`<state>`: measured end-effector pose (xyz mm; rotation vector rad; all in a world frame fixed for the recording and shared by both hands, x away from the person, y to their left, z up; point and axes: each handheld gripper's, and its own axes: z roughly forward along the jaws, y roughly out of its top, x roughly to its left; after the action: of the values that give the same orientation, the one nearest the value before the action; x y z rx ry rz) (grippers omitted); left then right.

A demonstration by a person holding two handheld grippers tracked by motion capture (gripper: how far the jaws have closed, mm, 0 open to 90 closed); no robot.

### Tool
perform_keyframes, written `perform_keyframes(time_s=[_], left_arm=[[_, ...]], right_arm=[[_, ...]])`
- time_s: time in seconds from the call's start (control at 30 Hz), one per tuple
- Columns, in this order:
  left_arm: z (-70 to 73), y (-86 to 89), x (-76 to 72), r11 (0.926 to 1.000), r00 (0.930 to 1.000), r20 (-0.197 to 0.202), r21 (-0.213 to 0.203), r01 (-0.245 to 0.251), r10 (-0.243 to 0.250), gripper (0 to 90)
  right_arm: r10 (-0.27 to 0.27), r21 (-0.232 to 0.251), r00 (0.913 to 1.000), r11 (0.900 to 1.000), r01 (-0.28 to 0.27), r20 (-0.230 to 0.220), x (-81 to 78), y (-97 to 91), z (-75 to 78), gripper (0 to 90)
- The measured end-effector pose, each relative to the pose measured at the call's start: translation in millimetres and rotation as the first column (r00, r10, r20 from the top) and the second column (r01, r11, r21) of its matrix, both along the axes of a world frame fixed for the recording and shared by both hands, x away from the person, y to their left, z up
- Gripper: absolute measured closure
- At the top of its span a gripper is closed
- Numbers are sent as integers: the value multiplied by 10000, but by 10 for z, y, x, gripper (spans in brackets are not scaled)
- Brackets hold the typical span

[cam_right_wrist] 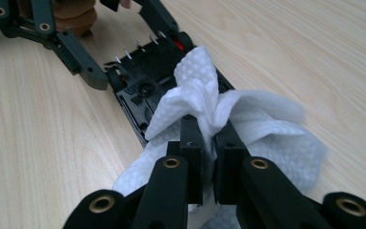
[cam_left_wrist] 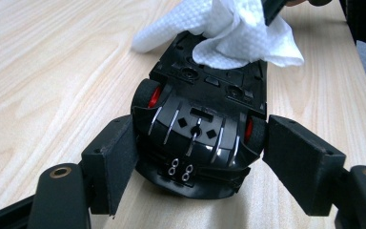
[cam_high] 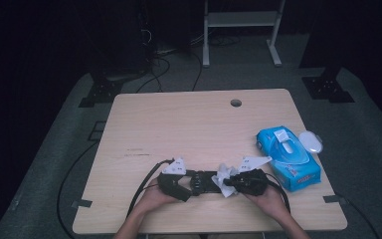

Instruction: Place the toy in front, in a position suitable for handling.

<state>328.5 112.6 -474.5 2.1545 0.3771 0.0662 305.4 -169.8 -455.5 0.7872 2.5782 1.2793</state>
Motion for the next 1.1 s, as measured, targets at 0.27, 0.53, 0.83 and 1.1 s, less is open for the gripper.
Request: perform_keyframes(time_s=[0.27,0.53,0.83,1.1], left_arm=[[0,5,-13,10000,10000,80,22,20,-20,280],[-5,14,-14,9999,9999,110,100,73,-74,282],[4,16,-26,10000,9999,126,19,82,-82,286],[18,33,-47,9998,9995,234,0,195,-195,294]], right_arm=[[-306,-52,9995,9995,306,-108,22,-122,3,843],[-79,-43,10000,10000,79,-2,37,-6,22,844],[-495,-286,9988,9984,493,-35,-18,-220,4,843],[-6,-246,9994,9997,14,332,16,38,8,843]])
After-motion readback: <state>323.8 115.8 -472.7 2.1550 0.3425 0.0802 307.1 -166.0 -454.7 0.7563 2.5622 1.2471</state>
